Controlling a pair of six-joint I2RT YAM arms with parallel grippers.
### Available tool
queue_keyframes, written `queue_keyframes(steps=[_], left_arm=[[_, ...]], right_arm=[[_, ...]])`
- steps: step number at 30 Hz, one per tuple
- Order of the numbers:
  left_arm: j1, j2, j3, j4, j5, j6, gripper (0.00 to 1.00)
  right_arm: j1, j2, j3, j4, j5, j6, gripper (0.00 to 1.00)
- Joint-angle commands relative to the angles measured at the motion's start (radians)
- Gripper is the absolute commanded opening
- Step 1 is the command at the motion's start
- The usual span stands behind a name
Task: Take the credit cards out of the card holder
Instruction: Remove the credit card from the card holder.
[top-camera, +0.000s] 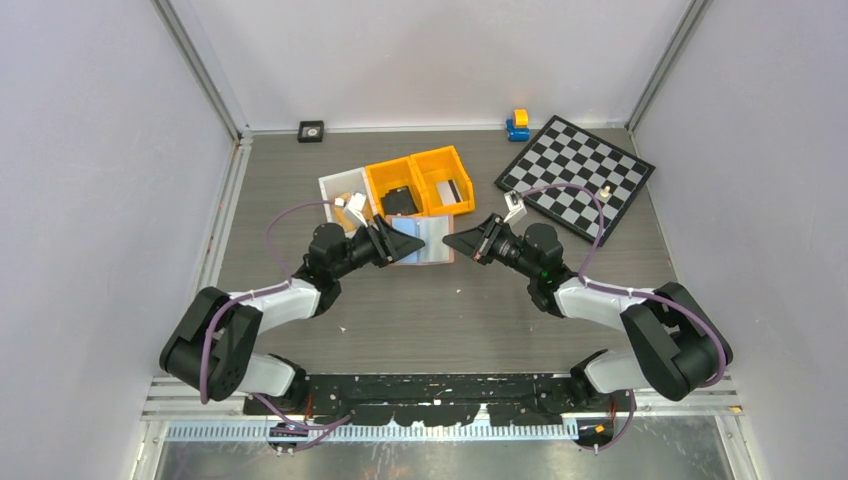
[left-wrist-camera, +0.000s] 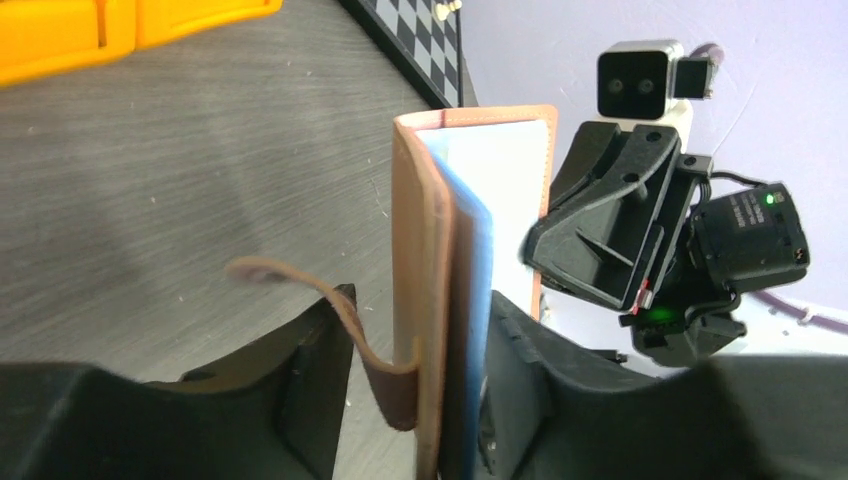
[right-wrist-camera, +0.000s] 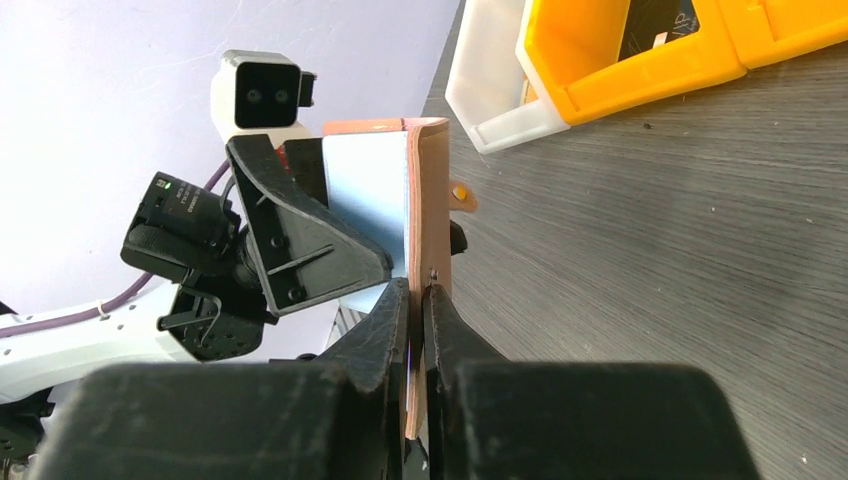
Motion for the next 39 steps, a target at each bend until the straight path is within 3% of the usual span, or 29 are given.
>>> queue_keyframes(steps=[1, 5, 11, 13, 18, 20, 26, 31, 39], left_arm=[[-0.003, -0.021, 0.061, -0.117, -0.014, 0.054, 0.58], [-0.025, 0.009, 0.091, -0.132, 0.019, 0.066, 0.71], [-0.034, 0.035, 0.107, -0.130, 0.038, 0.066, 0.74], [-0.034, 0.023, 0.113, -0.180, 0.012, 0.082, 0.69], [-0.034, 0.000, 0.139, -0.344, -0.075, 0.128, 0.39], [-0.034, -0.004, 0.140, -0.348, -0.079, 0.131, 0.32], [-0.024, -0.028, 0.103, -0.234, -0.032, 0.096, 0.29], [-0.006, -0.057, 0.044, -0.040, 0.032, 0.022, 0.29], [-0.002, -0.088, 0.019, 0.083, 0.082, -0.024, 0.27]], right_arm=[[0.004, -0.038, 0.012, 0.067, -0.030, -0.001, 0.03], [0.005, -0.012, 0.021, 0.091, -0.057, 0.016, 0.01], [0.005, 0.004, 0.022, 0.128, -0.069, 0.041, 0.00], [0.006, -0.002, 0.019, 0.128, -0.067, 0.040, 0.01], [0.005, -0.019, 0.014, 0.124, -0.063, 0.035, 0.01], [0.006, -0.023, 0.013, 0.116, -0.058, 0.031, 0.02], [0.004, -0.052, 0.026, -0.022, 0.006, -0.010, 0.24], [0.004, -0.058, 0.042, -0.109, 0.033, -0.030, 0.25], [0.003, -0.012, 0.054, -0.068, -0.008, -0.006, 0.24]])
